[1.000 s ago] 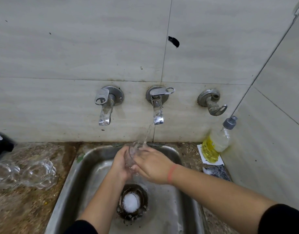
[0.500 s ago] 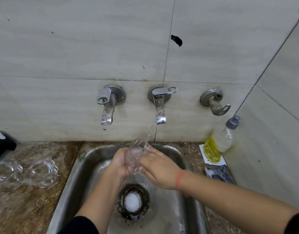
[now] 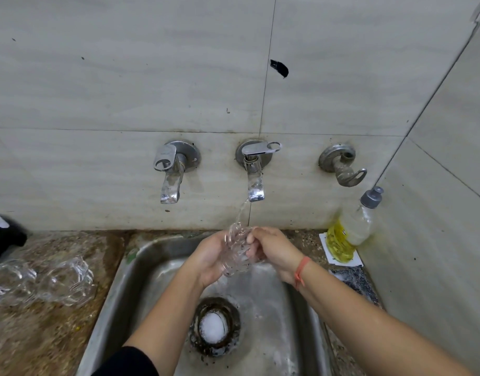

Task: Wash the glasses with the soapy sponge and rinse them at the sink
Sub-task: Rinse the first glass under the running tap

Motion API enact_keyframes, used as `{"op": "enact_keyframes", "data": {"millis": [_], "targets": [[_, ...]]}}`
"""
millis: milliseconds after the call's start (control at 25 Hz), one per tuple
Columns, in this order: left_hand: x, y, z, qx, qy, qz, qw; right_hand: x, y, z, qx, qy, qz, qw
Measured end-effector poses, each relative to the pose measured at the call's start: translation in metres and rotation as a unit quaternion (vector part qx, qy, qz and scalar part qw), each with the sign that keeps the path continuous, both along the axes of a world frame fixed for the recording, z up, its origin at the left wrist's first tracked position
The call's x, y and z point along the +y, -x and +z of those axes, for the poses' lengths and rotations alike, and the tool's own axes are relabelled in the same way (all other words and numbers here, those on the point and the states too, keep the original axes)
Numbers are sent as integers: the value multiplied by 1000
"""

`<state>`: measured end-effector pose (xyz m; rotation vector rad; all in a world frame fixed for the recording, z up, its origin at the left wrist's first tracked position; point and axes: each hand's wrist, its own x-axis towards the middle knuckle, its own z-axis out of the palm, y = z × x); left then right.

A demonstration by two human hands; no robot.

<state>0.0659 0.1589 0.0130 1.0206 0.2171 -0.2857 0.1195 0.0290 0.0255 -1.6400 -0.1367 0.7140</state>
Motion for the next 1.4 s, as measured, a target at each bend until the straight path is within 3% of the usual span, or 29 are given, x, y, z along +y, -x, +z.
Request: {"op": "enact_keyframes", "data": {"millis": [200, 360, 600, 680, 800, 880, 960, 1200, 1400], "targets": [[-9, -9, 11, 30, -7, -3, 1000, -11, -9, 4, 93, 16, -24, 995], [-8, -17, 14, 62, -71, -85, 992, -17, -14, 12, 94, 64, 13, 993], [2, -16, 8, 162, -41, -15, 986, 7, -15, 20, 23, 107, 96, 989], [13, -12, -3, 181, -23, 55, 982, 17, -11, 24, -1, 95, 127, 987], [26, -3, -16, 213, 66, 162, 961, 36, -11, 21, -149, 145, 150, 967], [29, 2, -21, 231, 100, 187, 950, 50, -12, 13, -185, 178, 181, 949], [30, 6, -27, 242, 115, 186, 945, 58, -14, 6, -164, 187, 177, 952], [27, 2, -18, 222, 125, 156, 954, 33, -19, 6, -70, 73, 146, 984], [15, -10, -11, 201, 40, 135, 969, 12, -24, 3, 0, 5, 37, 999]]}}
